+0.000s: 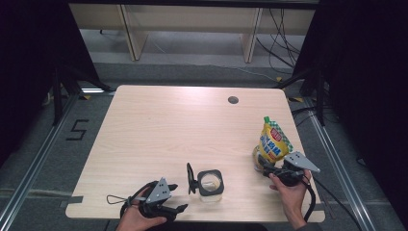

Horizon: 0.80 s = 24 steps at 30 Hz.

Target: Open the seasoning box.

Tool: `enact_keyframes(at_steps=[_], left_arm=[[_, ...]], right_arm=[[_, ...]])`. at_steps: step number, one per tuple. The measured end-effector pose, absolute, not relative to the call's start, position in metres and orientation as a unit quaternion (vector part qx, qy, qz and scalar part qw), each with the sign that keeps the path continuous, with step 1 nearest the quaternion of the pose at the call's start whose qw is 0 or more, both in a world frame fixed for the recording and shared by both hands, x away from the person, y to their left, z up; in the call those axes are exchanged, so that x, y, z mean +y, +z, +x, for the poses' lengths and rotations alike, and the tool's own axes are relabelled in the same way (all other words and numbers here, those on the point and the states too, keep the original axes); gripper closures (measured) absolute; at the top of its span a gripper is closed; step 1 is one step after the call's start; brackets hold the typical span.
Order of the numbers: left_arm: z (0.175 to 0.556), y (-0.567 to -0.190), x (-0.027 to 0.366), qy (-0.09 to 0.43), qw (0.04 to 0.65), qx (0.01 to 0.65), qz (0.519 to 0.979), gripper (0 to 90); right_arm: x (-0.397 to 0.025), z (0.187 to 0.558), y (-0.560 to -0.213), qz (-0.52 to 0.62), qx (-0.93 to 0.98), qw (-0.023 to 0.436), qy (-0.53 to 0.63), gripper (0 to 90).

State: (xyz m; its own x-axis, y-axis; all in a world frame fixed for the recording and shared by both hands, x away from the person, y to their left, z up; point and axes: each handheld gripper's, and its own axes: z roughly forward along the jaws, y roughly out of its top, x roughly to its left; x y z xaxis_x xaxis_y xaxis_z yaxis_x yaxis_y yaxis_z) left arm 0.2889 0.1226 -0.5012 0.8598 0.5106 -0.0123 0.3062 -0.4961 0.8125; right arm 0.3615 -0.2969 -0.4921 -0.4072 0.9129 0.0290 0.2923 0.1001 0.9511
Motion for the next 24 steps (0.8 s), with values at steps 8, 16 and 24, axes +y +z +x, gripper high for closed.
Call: enact_keyframes(at_steps=[8,16,24], left_arm=[[0.287,-0.501,0.121,0.108,0.438,0.249,0.857,27.3],[0.288,-0.500,0.122,0.103,0.435,0.241,0.861,27.2],[0.286,-0.503,0.120,0.110,0.443,0.245,0.855,27.2]], right_arm=[[-0.295,0.361,-0.495,0.459,0.668,0.315,0.494,19.0],[-0.296,0.363,-0.504,0.487,0.644,0.305,0.505,19.7],[-0.292,0.367,-0.507,0.463,0.651,0.323,0.506,18.6]])
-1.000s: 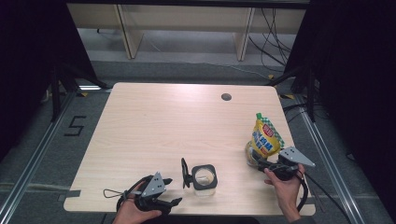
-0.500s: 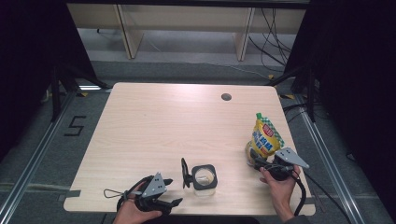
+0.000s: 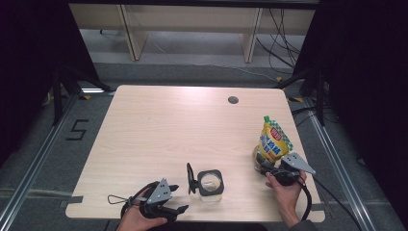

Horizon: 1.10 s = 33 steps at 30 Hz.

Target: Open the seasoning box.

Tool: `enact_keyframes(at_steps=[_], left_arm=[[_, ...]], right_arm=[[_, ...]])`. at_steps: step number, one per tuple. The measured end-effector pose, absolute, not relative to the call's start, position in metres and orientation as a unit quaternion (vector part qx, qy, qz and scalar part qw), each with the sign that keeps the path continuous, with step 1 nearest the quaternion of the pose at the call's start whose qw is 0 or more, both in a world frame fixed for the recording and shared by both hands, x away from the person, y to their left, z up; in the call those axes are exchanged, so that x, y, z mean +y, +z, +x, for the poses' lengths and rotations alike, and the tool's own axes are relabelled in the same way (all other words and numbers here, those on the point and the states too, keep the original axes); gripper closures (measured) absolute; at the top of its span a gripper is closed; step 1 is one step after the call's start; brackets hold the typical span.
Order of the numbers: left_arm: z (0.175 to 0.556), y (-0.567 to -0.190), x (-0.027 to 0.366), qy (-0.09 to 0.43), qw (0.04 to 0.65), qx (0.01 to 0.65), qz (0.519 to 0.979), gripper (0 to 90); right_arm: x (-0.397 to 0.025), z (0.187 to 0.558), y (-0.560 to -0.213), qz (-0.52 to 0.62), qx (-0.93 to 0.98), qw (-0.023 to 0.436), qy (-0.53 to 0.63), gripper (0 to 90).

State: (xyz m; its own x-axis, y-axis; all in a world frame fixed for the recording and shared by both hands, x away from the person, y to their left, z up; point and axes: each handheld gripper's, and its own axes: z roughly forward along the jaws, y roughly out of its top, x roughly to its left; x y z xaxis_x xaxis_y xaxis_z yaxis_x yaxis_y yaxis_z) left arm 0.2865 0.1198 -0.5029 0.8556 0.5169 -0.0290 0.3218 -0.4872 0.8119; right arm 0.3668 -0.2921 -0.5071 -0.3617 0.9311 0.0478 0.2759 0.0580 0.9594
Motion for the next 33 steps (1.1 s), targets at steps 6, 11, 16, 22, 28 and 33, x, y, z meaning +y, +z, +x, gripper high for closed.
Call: enact_keyframes(at_steps=[6,11,16,22,28,33], left_arm=[[0.287,-0.502,0.121,0.111,0.438,0.243,0.859,27.1],[0.287,-0.502,0.120,0.094,0.435,0.233,0.865,27.1],[0.287,-0.503,0.119,0.104,0.442,0.235,0.859,27.0],[0.287,-0.503,0.116,0.100,0.445,0.236,0.858,27.0],[0.289,-0.501,0.119,0.103,0.422,0.218,0.874,27.1],[0.285,-0.503,0.117,0.101,0.443,0.232,0.860,27.1]], right_arm=[[-0.289,0.368,-0.511,0.471,0.651,0.332,0.494,18.9],[-0.288,0.373,-0.514,0.468,0.660,0.332,0.484,18.7],[-0.290,0.375,-0.514,0.469,0.657,0.327,0.491,18.5],[-0.288,0.374,-0.514,0.460,0.662,0.336,0.487,17.1],[-0.289,0.376,-0.514,0.454,0.664,0.334,0.491,16.4],[-0.289,0.379,-0.515,0.443,0.664,0.345,0.494,16.0]])
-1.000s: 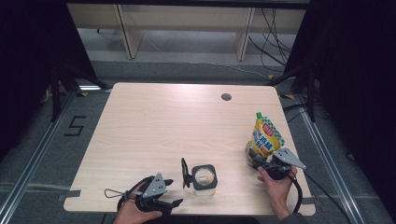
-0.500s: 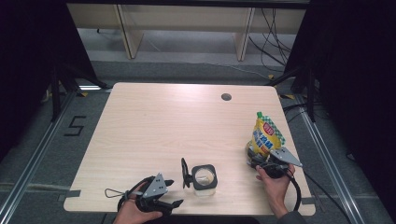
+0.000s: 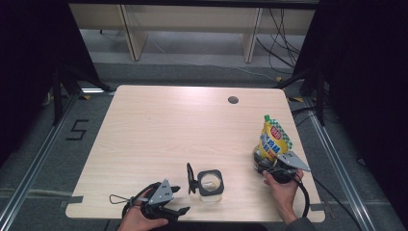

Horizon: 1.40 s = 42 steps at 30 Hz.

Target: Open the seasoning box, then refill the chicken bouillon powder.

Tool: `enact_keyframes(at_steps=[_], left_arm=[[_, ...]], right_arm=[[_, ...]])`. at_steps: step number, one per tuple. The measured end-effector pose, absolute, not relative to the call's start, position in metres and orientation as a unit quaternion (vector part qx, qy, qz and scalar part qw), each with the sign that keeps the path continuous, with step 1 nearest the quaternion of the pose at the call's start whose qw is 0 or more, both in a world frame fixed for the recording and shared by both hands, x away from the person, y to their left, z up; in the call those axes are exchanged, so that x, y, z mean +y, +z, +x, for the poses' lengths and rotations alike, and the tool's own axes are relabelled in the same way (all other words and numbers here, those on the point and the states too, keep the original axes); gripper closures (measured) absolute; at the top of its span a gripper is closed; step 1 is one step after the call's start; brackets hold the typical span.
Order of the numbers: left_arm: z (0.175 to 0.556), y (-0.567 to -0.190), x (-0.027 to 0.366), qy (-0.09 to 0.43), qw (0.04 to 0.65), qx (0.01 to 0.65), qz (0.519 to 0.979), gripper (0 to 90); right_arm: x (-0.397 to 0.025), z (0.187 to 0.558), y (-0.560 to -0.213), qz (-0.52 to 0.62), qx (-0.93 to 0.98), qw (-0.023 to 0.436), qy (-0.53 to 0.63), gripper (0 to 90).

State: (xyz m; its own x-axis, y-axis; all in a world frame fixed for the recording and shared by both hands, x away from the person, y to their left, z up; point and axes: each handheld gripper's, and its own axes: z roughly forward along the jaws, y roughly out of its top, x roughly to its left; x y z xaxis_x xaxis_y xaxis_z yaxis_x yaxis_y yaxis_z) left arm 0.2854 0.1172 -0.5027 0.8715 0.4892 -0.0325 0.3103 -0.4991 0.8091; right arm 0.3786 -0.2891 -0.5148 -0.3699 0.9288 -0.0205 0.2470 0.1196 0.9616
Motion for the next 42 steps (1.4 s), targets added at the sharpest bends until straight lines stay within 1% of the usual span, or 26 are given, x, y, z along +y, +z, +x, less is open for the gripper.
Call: enact_keyframes(at_steps=[3,4,6,9,10,12,14,15,20,21,24,25,28,29,30,32,33,36,37,38,41,42], left_arm=[[0.286,-0.503,0.119,0.108,0.437,0.234,0.862,27.0],[0.286,-0.502,0.119,0.103,0.437,0.233,0.862,27.0],[0.286,-0.502,0.119,0.109,0.437,0.234,0.862,27.0],[0.286,-0.503,0.117,0.104,0.442,0.233,0.860,27.0],[0.287,-0.502,0.118,0.112,0.433,0.226,0.865,27.1],[0.286,-0.502,0.117,0.106,0.441,0.230,0.861,27.0],[0.286,-0.502,0.117,0.104,0.442,0.231,0.861,27.1],[0.285,-0.502,0.118,0.100,0.439,0.230,0.863,27.0],[0.287,-0.501,0.121,0.105,0.429,0.225,0.868,27.2],[0.285,-0.502,0.119,0.099,0.444,0.234,0.859,27.2],[0.285,-0.503,0.118,0.105,0.445,0.230,0.859,27.5],[0.286,-0.502,0.120,0.109,0.435,0.222,0.866,27.5],[0.286,-0.502,0.119,0.107,0.436,0.223,0.865,27.6],[0.285,-0.503,0.119,0.106,0.440,0.227,0.862,27.7],[0.285,-0.503,0.118,0.105,0.443,0.228,0.861,27.7],[0.285,-0.503,0.118,0.105,0.442,0.228,0.861,27.7],[0.285,-0.503,0.119,0.106,0.439,0.226,0.863,27.7],[0.285,-0.502,0.120,0.109,0.433,0.226,0.866,27.7],[0.285,-0.503,0.118,0.106,0.442,0.232,0.860,27.7],[0.285,-0.503,0.118,0.106,0.442,0.232,0.860,27.7],[0.285,-0.503,0.119,0.108,0.441,0.231,0.860,27.7],[0.285,-0.502,0.119,0.104,0.441,0.233,0.861,27.7]], right_arm=[[-0.286,0.380,-0.515,0.450,0.658,0.342,0.498,17.1],[-0.286,0.381,-0.515,0.446,0.660,0.349,0.494,17.9],[-0.285,0.380,-0.514,0.447,0.667,0.345,0.486,19.1],[-0.285,0.380,-0.514,0.446,0.667,0.343,0.489,20.1],[-0.285,0.381,-0.515,0.448,0.662,0.346,0.491,20.6],[-0.285,0.380,-0.514,0.460,0.658,0.333,0.494,22.3],[-0.286,0.382,-0.513,0.454,0.658,0.335,0.497,23.3],[-0.289,0.382,-0.511,0.457,0.665,0.328,0.491,24.7],[-0.292,0.381,-0.506,0.459,0.671,0.325,0.484,26.2],[-0.294,0.377,-0.503,0.460,0.676,0.306,0.488,27.7],[-0.298,0.373,-0.498,0.444,0.691,0.310,0.480,28.2],[-0.298,0.372,-0.496,0.440,0.694,0.312,0.477,28.2],[-0.303,0.372,-0.494,0.414,0.702,0.319,0.484,28.3],[-0.304,0.365,-0.490,0.418,0.703,0.310,0.484,28.3],[-0.305,0.363,-0.487,0.409,0.707,0.317,0.483,28.3],[-0.304,0.359,-0.486,0.413,0.702,0.314,0.487,28.3],[-0.307,0.352,-0.481,0.393,0.711,0.324,0.485,28.4],[-0.308,0.343,-0.475,0.375,0.716,0.324,0.492,28.4],[-0.306,0.339,-0.473,0.379,0.717,0.319,0.491,28.4],[-0.307,0.337,-0.471,0.369,0.719,0.327,0.490,28.5],[-0.306,0.331,-0.467,0.357,0.726,0.324,0.490,28.5],[-0.303,0.323,-0.462,0.339,0.736,0.338,0.479,28.4]])
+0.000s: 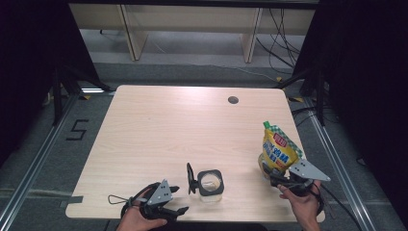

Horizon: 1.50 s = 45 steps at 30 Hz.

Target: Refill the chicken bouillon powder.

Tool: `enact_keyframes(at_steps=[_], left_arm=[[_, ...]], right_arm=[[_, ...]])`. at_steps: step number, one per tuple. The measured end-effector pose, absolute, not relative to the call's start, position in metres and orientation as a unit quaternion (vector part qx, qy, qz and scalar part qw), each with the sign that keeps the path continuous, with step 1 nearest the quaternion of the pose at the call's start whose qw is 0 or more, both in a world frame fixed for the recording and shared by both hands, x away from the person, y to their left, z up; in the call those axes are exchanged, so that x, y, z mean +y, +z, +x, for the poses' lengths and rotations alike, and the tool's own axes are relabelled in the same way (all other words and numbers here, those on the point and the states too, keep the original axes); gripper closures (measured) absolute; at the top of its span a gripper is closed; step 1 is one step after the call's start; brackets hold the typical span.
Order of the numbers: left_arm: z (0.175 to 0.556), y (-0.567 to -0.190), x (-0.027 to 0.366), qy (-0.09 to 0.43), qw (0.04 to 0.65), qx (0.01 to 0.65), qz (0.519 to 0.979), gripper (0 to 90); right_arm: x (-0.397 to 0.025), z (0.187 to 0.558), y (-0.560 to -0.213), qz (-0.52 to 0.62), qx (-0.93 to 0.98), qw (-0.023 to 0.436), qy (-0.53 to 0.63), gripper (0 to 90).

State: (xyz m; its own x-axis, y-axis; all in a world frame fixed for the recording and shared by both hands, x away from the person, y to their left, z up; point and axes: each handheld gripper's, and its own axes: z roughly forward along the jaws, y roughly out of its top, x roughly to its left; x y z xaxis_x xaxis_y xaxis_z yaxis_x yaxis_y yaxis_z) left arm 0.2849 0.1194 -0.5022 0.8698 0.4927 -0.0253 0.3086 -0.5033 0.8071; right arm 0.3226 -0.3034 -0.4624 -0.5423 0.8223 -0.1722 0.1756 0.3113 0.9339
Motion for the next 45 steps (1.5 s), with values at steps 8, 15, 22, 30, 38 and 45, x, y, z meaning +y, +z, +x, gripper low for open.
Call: enact_keyframes(at_steps=[8,15,22,30,38,45], left_arm=[[0.284,-0.503,0.119,0.107,0.441,0.232,0.860,27.7],[0.286,-0.501,0.121,0.106,0.424,0.225,0.871,27.7],[0.285,-0.503,0.119,0.103,0.441,0.235,0.860,27.8],[0.285,-0.501,0.121,0.097,0.434,0.232,0.865,27.9],[0.285,-0.502,0.120,0.098,0.439,0.235,0.862,27.9],[0.286,-0.500,0.123,0.105,0.425,0.225,0.870,27.8]], right_arm=[[-0.293,0.298,-0.456,0.299,0.766,0.339,0.458,28.5],[-0.284,0.281,-0.450,0.240,0.791,0.368,0.426,28.7],[-0.271,0.268,-0.449,0.199,0.811,0.368,0.409,28.9],[-0.258,0.256,-0.452,0.163,0.833,0.369,0.378,29.1],[-0.244,0.248,-0.460,0.123,0.861,0.375,0.321,29.1],[-0.234,0.245,-0.467,0.098,0.869,0.395,0.283,29.2]])
